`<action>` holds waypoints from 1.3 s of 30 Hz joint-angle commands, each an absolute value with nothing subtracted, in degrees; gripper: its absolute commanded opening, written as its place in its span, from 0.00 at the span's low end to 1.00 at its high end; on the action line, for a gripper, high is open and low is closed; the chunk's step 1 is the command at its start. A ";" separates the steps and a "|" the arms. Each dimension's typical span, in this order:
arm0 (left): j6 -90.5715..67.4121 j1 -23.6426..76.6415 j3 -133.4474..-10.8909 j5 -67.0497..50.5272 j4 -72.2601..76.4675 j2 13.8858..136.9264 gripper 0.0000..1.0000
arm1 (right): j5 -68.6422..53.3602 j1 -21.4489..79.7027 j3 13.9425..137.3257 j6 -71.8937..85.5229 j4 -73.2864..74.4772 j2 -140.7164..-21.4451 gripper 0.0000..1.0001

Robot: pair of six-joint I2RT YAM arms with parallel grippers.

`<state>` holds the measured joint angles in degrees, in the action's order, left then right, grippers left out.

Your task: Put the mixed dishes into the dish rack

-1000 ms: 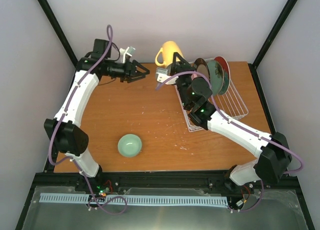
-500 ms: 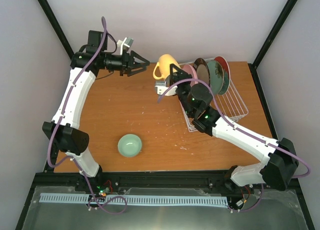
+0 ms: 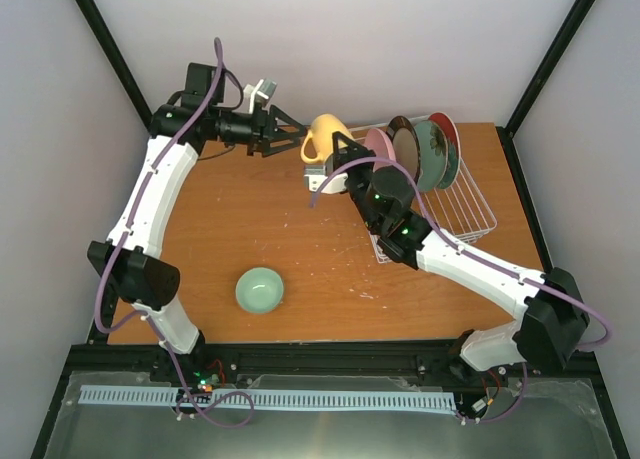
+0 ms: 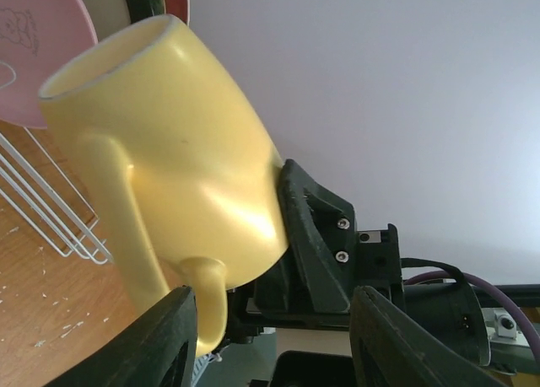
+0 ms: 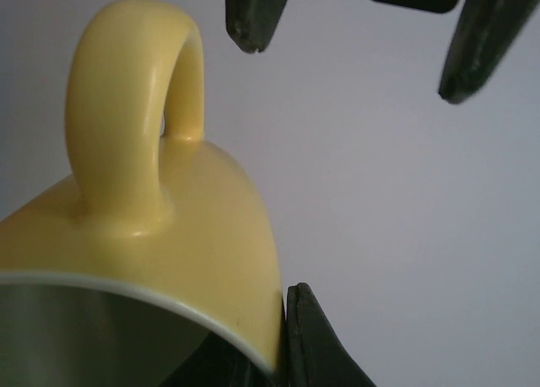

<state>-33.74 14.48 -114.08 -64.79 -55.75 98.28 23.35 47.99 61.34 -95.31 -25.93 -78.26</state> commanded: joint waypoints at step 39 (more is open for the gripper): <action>-26.56 16.99 -125.88 -57.83 -69.79 105.88 0.47 | 23.36 46.73 66.50 -95.98 -34.79 -79.40 0.03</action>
<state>-26.39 16.08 -126.56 -55.88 -70.74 106.15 23.75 46.89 63.59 -95.53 -27.22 -80.73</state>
